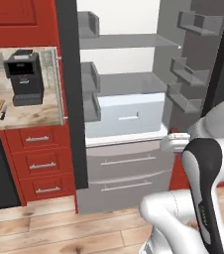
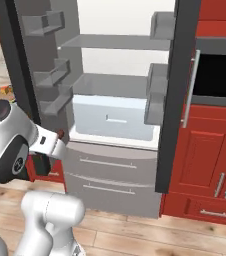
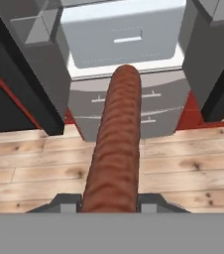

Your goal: Retrieve the sausage and cheese from the fridge and place them on the cutting board on the counter.

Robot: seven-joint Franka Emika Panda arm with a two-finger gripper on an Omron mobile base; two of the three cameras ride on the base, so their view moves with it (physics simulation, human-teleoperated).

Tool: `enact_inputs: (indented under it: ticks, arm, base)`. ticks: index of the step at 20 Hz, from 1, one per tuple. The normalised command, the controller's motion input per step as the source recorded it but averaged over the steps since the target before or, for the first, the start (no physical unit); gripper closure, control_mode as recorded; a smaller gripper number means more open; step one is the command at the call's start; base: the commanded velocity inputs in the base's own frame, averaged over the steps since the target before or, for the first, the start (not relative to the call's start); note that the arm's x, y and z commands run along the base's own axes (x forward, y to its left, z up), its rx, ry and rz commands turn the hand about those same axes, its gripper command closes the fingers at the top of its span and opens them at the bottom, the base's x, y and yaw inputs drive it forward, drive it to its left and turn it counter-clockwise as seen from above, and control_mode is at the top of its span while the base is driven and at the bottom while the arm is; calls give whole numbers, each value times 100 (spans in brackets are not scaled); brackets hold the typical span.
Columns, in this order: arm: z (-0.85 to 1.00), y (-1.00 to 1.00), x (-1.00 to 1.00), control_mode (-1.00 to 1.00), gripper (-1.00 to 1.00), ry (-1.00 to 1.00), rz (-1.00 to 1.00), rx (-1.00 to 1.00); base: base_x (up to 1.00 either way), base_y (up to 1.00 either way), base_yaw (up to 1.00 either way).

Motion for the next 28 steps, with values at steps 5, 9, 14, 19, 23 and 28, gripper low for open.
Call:
enact_inputs:
  ticks: [5,9,14,19,23,28]
  arm:
    - [0,0,0,100,100,0,0,0]
    - [0,0,0,100,100,0,0,0]
    - [0,0,0,100,100,0,0,0]
    - [0,0,0,100,100,0,0,0]
    - [0,0,0,100,100,0,0,0]
    - [0,0,0,100,100,0,0,0]
  base:
    - [-36,89,0]
    - [-29,91,0]
    - [-21,91,0]
    - [3,91,-1]
    - [55,74,-4]
    - [82,56,0]
